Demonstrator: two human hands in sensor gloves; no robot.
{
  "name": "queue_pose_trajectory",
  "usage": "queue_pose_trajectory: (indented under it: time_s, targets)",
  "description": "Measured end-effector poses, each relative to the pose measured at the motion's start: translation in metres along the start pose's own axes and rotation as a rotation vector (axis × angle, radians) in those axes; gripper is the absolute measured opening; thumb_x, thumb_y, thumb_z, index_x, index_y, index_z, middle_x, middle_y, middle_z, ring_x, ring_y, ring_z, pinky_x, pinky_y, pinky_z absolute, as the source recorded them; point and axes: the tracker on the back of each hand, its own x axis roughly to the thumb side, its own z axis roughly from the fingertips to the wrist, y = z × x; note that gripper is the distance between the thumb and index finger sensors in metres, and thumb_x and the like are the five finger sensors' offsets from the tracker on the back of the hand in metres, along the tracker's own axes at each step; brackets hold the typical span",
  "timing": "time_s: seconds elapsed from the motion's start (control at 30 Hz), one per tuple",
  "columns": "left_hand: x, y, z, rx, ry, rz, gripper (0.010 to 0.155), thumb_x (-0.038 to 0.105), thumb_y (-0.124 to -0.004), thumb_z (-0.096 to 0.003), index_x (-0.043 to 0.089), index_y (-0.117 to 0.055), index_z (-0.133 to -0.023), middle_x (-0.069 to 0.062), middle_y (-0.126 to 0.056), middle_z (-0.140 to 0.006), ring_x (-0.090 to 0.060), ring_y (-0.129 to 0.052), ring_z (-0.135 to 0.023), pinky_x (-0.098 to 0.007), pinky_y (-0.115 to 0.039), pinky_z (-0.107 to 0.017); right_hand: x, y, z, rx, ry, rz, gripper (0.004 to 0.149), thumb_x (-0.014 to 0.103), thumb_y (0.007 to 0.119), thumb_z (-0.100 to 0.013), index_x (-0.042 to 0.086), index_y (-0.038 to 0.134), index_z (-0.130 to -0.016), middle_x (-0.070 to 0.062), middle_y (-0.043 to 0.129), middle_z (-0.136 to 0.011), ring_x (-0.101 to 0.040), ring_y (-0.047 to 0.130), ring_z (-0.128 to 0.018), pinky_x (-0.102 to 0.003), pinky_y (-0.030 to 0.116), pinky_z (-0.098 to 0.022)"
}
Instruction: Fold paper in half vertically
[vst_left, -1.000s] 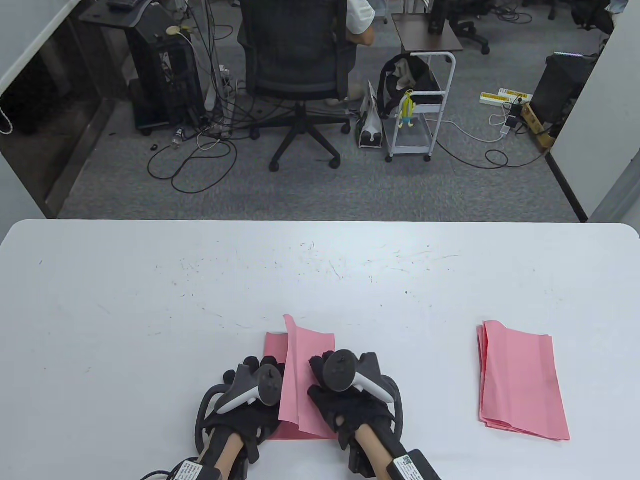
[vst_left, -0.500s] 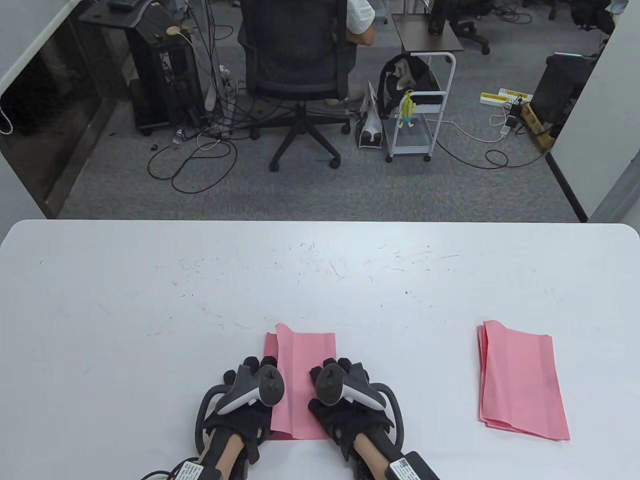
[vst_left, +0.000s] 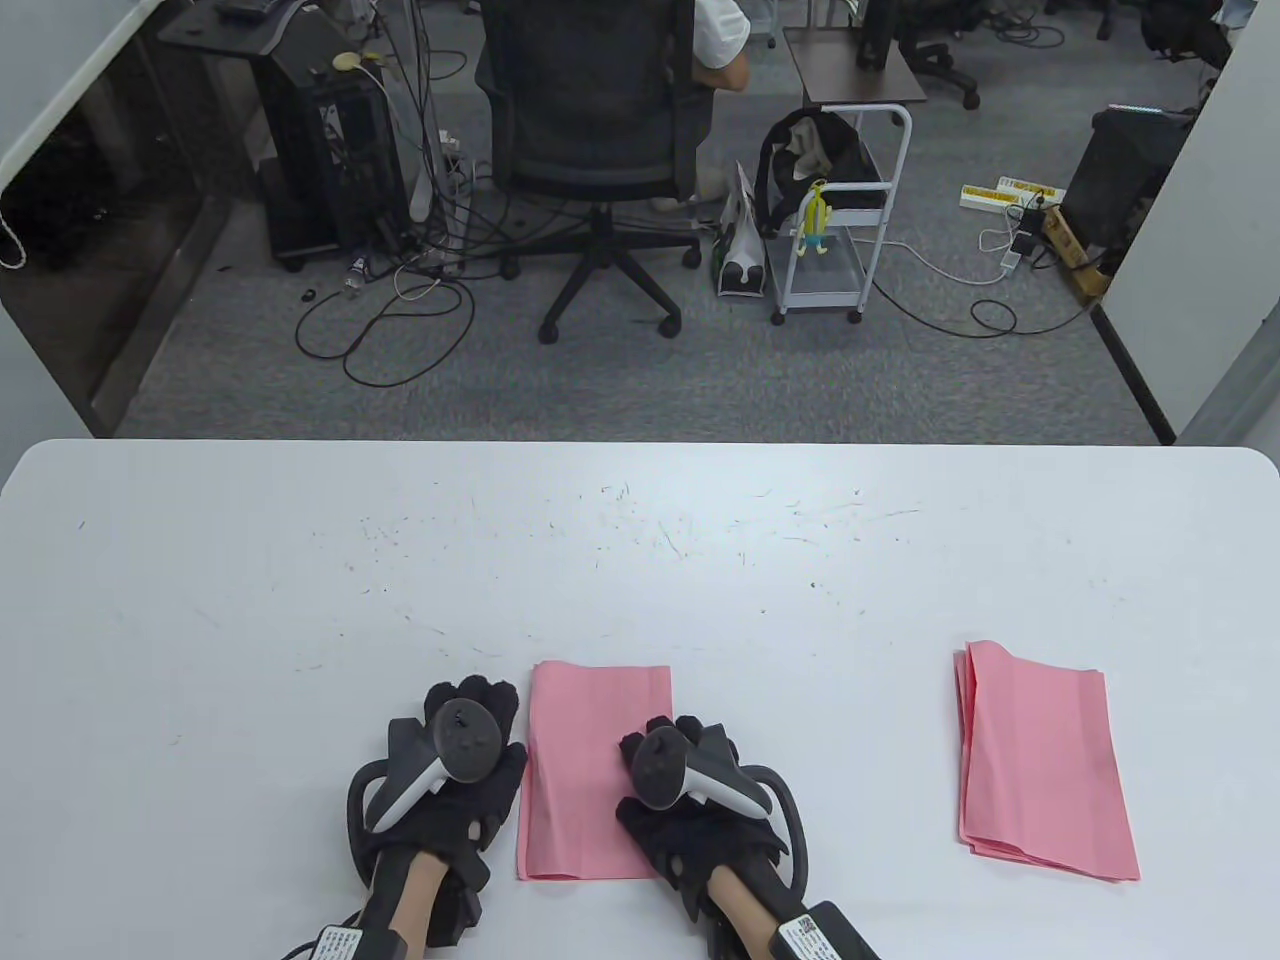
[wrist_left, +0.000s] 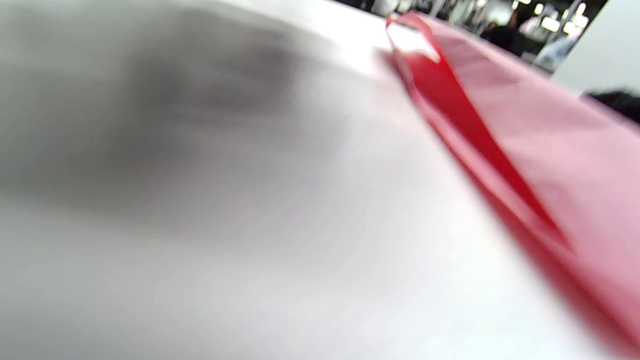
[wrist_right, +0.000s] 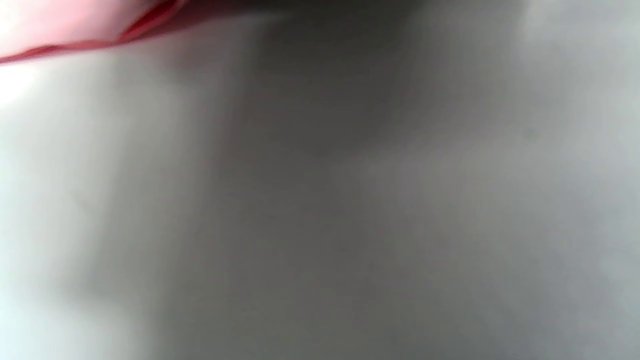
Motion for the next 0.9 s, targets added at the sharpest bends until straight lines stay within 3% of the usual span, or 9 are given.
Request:
queue_pose_trajectory:
  time_s: [0.17, 0.33, 0.53, 0.63, 0.9]
  targets:
    - [0.034, -0.006, 0.010, -0.001, -0.120, -0.091, 0.072, 0.059, -0.048, -0.0544, 0.039, -0.016, -0.116, 0.007, -0.009, -0.127, -0.031, -0.006, -0.116, -0.065, -0.019, -0.082, 0.000, 0.000, 0.000, 0.000, 0.000, -0.001, 0.068, 0.054, 0.054, -0.051, 0.036, 0.016, -0.105, 0.002, 0.004, -0.113, -0.029, 0.003, -0.104, -0.057, 0.011, -0.075]
    - [0.055, -0.028, 0.007, -0.104, -0.158, -0.190, 0.072, 0.060, -0.047, -0.0543, 0.041, -0.016, -0.116, 0.009, -0.009, -0.127, -0.031, -0.003, -0.115, -0.065, -0.017, -0.081, 0.000, 0.000, 0.000, 0.000, 0.000, 0.001, 0.069, 0.054, 0.054, -0.051, 0.036, 0.015, -0.105, 0.002, 0.004, -0.113, -0.029, 0.003, -0.104, -0.057, 0.011, -0.075]
    - [0.048, -0.047, -0.004, -0.199, -0.084, -0.285, 0.072, 0.061, -0.046, -0.0543, 0.040, -0.015, -0.116, 0.009, -0.009, -0.127, -0.034, -0.001, -0.113, -0.066, -0.015, -0.080, 0.000, 0.000, 0.000, 0.001, -0.001, -0.001, 0.068, 0.054, 0.054, -0.051, 0.036, 0.015, -0.105, 0.002, 0.004, -0.113, -0.028, 0.003, -0.104, -0.057, 0.011, -0.075]
    - [0.043, -0.051, -0.007, -0.268, -0.078, -0.266, 0.073, 0.063, -0.042, -0.0544, 0.040, -0.007, -0.115, 0.010, 0.001, -0.124, -0.038, 0.002, -0.112, -0.066, -0.013, -0.079, 0.000, 0.000, 0.000, 0.002, -0.001, -0.001, 0.069, 0.054, 0.054, -0.051, 0.036, 0.015, -0.105, 0.002, 0.003, -0.113, -0.028, 0.003, -0.104, -0.056, 0.011, -0.075]
    - [0.043, -0.053, -0.007, -0.291, -0.079, -0.273, 0.074, 0.062, -0.038, -0.0541, 0.038, -0.001, -0.113, 0.009, 0.007, -0.122, -0.038, 0.006, -0.111, -0.067, -0.008, -0.078, 0.000, -0.001, 0.000, 0.004, 0.000, 0.000, 0.069, 0.054, 0.054, -0.051, 0.036, 0.015, -0.105, 0.002, 0.004, -0.113, -0.028, 0.003, -0.104, -0.056, 0.011, -0.075]
